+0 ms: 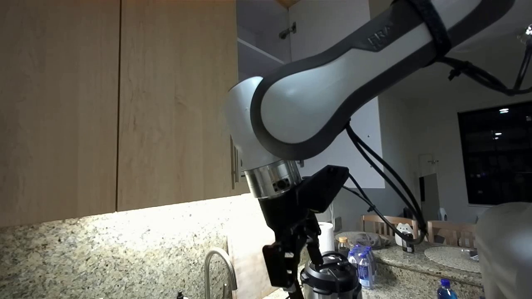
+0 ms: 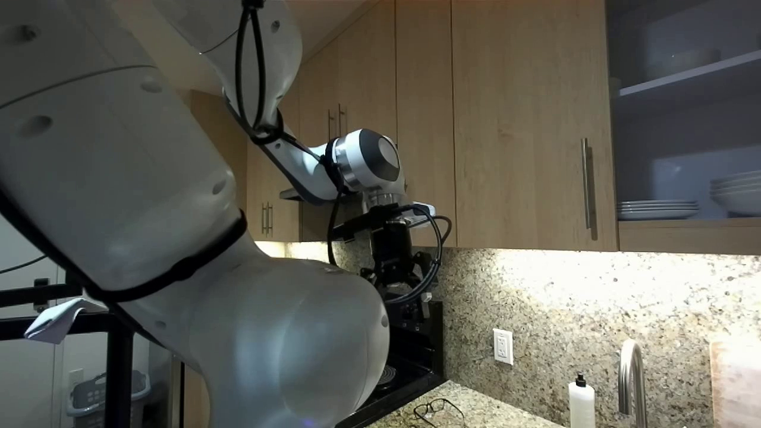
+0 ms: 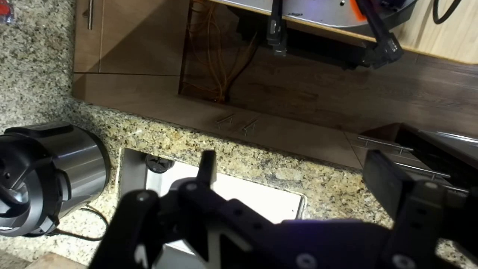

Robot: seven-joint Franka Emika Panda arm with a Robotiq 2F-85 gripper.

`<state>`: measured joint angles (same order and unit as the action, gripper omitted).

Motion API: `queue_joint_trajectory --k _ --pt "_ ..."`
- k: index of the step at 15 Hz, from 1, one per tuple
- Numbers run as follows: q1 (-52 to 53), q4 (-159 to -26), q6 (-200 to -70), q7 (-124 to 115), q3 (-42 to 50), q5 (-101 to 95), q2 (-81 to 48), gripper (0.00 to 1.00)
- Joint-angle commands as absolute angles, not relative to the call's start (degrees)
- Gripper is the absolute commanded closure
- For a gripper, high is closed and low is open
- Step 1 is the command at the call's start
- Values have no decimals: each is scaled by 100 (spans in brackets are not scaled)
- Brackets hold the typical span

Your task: Open the left cabinet door

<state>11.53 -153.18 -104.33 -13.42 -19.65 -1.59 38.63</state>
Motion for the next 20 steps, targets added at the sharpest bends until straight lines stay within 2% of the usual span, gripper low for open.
queue_joint_trajectory --k 1,12,20 --pt "1250 -15405 -10339 -1238 -1803 -372 4255 0" --pt "1011 -15131 -10350 -276 -1046 -1641 5311 0" --pt "951 -14368 -11052 1555 -132 -2549 4856 0"
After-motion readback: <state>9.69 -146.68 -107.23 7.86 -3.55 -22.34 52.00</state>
